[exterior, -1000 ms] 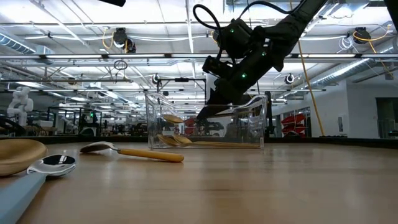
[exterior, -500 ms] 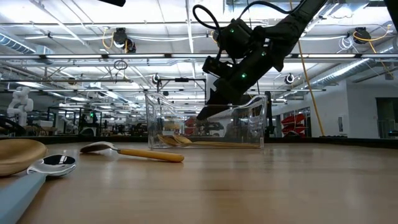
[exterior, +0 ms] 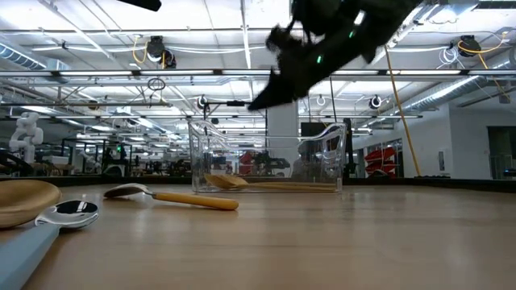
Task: Sort silverware by color (type)
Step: Put the yellow spoon into the bottom right transparent bin
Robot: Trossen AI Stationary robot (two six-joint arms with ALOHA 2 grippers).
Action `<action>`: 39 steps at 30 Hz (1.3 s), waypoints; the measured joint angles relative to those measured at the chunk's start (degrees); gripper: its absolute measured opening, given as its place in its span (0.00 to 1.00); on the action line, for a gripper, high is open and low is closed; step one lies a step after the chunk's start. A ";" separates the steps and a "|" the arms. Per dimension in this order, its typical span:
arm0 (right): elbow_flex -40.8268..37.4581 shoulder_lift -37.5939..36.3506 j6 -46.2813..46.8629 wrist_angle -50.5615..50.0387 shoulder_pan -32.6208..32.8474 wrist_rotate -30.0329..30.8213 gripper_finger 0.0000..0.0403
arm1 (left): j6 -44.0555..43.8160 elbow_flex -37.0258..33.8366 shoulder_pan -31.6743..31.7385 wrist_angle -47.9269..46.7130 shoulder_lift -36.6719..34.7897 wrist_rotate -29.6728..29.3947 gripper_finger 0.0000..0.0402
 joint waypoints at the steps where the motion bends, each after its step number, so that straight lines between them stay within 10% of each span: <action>1: 0.00 -1.09 0.51 -0.26 1.56 -0.14 0.21 | 0.00 -0.01 -0.01 0.00 0.00 0.05 0.53; 19: 0.02 5.20 21.40 3.13 34.18 31.84 0.21 | 2.03 -0.02 0.00 2.81 0.02 1.73 0.53; 39: 21.56 26.35 24.10 -4.04 33.32 31.66 0.23 | 19.40 -0.17 -5.27 26.25 0.03 13.08 0.53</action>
